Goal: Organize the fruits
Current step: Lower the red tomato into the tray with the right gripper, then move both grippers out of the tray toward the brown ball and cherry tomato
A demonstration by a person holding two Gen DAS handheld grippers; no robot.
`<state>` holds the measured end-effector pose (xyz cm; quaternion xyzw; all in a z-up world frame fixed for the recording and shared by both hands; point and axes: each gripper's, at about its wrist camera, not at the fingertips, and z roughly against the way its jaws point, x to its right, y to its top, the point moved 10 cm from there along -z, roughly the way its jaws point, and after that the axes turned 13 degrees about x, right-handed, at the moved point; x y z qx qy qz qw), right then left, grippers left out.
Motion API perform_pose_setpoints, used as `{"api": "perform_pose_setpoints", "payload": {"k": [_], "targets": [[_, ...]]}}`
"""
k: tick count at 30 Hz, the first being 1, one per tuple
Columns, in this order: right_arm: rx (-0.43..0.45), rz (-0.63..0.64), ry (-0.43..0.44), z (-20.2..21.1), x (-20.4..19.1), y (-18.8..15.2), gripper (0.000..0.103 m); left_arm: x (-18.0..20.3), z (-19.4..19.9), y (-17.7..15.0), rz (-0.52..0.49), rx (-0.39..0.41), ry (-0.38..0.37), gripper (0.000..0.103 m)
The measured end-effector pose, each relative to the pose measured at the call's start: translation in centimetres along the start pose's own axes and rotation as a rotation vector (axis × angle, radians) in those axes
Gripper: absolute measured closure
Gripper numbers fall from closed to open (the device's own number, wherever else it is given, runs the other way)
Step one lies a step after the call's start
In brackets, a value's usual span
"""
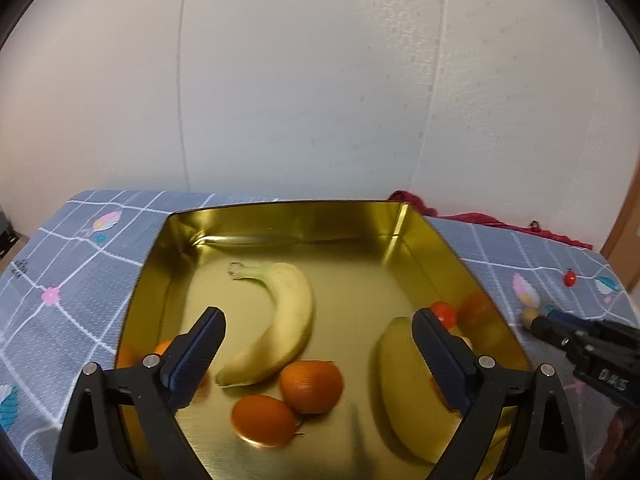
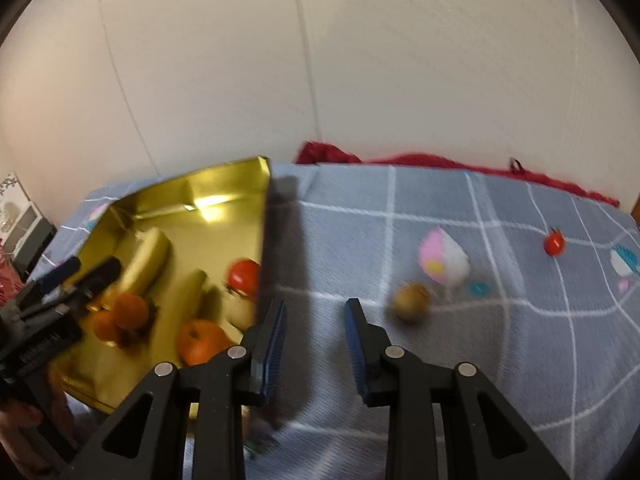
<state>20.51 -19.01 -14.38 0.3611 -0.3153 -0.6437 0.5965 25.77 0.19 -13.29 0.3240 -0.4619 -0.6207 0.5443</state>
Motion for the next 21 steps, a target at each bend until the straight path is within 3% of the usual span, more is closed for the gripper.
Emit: {"api": "perform_pose_setpoints", "payload": {"k": [13, 21], "targets": [[-0.022, -0.204, -0.111, 1.2, 8.5, -2.7, 0.073, 4.5, 0.9, 0.3, -0.01, 0.032, -0.169, 0.001], [-0.002, -0.315, -0.134, 2.3, 11.3, -2.8, 0.072, 8.7, 2.5, -0.1, -0.168, 0.099, -0.264, 0.0]]}}
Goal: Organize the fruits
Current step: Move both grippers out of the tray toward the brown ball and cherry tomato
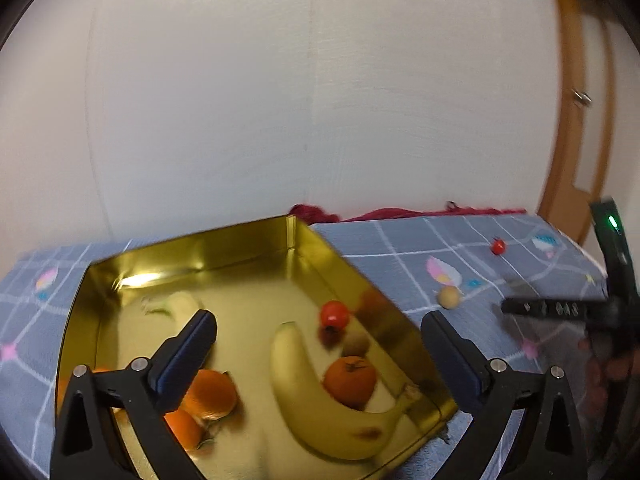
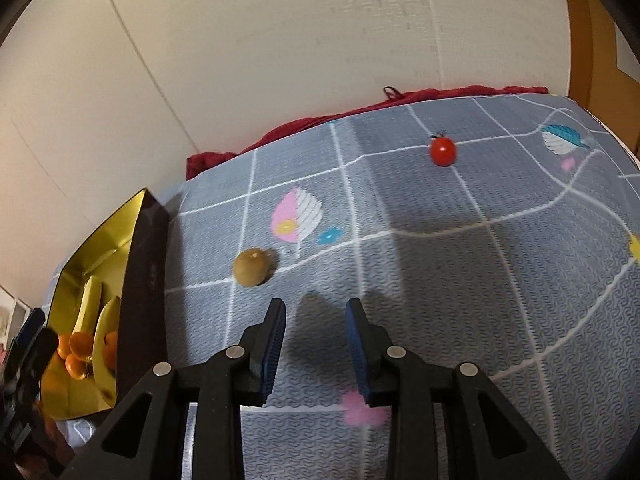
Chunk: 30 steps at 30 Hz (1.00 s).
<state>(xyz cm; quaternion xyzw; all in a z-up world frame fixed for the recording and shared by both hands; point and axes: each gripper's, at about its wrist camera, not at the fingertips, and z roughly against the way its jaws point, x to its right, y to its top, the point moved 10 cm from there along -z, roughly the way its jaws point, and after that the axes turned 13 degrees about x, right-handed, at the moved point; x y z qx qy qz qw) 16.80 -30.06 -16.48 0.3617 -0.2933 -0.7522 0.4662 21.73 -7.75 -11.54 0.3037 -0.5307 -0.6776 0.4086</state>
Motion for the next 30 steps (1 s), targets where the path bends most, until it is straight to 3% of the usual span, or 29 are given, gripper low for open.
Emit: {"api": "perform_pose_setpoints", "payload": {"k": [9, 13, 19, 21, 24, 29, 30], "targets": [[0.005, -0.07, -0.002, 0.0, 1.3, 0.5, 0.072, 4.5, -0.9, -0.2, -0.057, -0.062, -0.053, 0.0], [0.028, -0.101, -0.027, 0.3, 2.3, 1.1, 0.072, 7.5, -2.0, 1.4, -0.078, -0.069, -0.084, 0.0], [0.053, -0.127, -0.098, 0.8, 4.4, 1.6, 0.071, 11.7, -5.6, 1.7, -0.106, -0.158, -0.09, 0.001], [0.07, -0.145, -0.117, 1.2, 5.2, 2.0, 0.071, 12.5, -6.6, 1.1, -0.119, -0.18, -0.089, 0.008], [0.076, -0.176, -0.137, 1.4, 6.2, 2.1, 0.071, 13.7, -8.9, -0.5, -0.148, -0.246, -0.087, 0.027], [0.067, -0.232, -0.154, 1.3, 7.8, 2.1, 0.071, 14.2, -11.9, -2.8, -0.147, -0.322, -0.058, 0.039], [0.069, -0.24, -0.156, 1.3, 8.0, 2.1, 0.071, 14.1, -12.2, -3.1, -0.14, -0.334, -0.051, 0.046]]}}
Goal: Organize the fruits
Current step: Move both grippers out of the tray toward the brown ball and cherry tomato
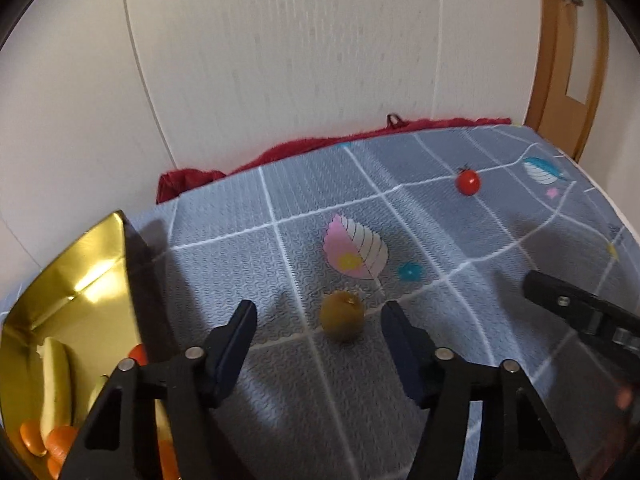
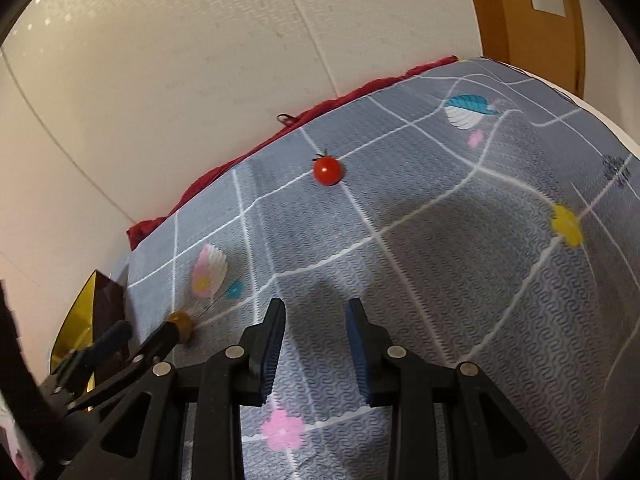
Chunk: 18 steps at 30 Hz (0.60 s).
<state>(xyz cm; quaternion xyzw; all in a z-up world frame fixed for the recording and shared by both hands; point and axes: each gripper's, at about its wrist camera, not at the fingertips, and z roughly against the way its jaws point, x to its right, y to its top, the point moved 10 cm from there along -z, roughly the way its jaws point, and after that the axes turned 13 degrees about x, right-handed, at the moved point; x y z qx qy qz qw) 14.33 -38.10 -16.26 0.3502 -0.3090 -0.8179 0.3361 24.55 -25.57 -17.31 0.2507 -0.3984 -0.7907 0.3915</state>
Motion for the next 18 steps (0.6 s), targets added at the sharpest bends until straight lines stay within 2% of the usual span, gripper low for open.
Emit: {"api": "perform_pose_setpoints", "payload": {"k": [1, 4, 9, 11, 13, 18], "targets": [[0.0, -0.005, 0.001, 0.0, 0.0, 0.0, 0.071, 0.2, -0.5, -0.2, 0.012, -0.021, -0.002, 0.053], [-0.002, -0.012, 0.004, -0.2, 0.1, 0.1, 0.071, 0.5, -1.1, -0.5, -0.003, -0.044, 0.027, 0.056], [-0.016, -0.013, 0.009, -0.3, 0.2, -0.3, 0.071, 1.3, -1.6, -1.1, -0.033, -0.048, 0.014, 0.059], [-0.015, -0.017, 0.009, -0.4, 0.2, -0.3, 0.071, 1.5, -1.7, -1.2, -0.035, -0.039, 0.02, 0.063], [-0.01, -0.022, 0.016, -0.4, 0.1, -0.2, 0.071, 1.5, -1.7, -1.3, -0.014, -0.03, 0.012, 0.074], [0.004, -0.03, 0.018, -0.4, 0.1, 0.0, 0.071, 1.2, -1.5, -1.5, 0.04, 0.024, 0.005, 0.077]]}}
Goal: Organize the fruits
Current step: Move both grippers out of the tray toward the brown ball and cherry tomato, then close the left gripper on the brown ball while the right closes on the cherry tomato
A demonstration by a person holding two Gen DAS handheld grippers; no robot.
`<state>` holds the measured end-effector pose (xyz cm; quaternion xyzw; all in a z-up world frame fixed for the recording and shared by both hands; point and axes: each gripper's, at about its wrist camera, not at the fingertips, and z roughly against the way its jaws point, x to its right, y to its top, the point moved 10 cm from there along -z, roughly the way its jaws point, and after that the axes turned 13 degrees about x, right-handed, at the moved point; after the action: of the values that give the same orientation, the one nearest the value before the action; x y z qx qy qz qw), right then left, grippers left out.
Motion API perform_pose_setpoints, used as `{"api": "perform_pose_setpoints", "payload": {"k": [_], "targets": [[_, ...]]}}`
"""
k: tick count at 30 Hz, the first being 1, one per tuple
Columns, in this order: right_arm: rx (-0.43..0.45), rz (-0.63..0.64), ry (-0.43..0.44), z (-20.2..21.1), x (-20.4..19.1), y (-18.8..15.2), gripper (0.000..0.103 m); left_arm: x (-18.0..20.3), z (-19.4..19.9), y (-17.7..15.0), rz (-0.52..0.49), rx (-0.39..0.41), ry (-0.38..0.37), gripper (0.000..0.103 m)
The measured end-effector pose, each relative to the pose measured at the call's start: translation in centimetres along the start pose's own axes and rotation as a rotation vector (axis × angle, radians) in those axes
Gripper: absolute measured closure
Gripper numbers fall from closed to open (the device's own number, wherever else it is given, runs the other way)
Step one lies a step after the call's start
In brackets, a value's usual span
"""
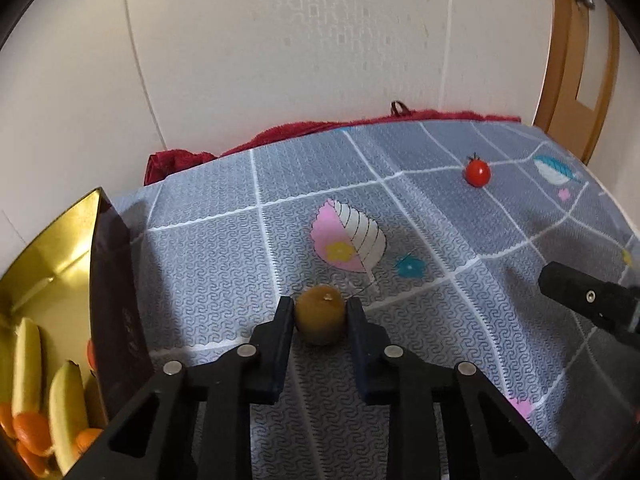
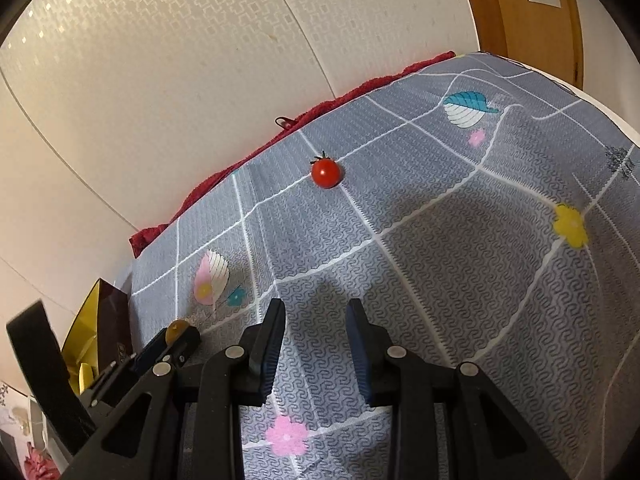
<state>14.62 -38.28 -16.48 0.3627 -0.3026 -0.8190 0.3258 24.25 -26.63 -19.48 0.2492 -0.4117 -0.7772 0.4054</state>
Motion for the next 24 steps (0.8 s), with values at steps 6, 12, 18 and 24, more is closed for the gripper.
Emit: {"api": "perform_pose_setpoints", "payload": {"k": [6, 12, 18, 24], "targets": [[0.022, -0.024, 0.001, 0.3, 0.3, 0.4, 0.071, 0.0, 1.1, 1.1, 0.046, 0.078, -0.039, 0.077], [0.023, -0.04, 0.033, 1.2, 0.7, 1.3, 0.071, -0.1, 1.5, 1.5, 0.047, 0.105, -0.025, 0.077], [-0.14, -0.121, 0.032, -1.1, 3.5, 1.7, 0.071, 0.3, 1.3, 1.4, 0.022, 0.094, -0.027, 0.077], [-0.089, 0.047, 0.03, -4.7, 2.7, 5.8, 0.071, -1.0, 1.2, 1.3, 0.086, 0.094, -0.012, 0.077]]}}
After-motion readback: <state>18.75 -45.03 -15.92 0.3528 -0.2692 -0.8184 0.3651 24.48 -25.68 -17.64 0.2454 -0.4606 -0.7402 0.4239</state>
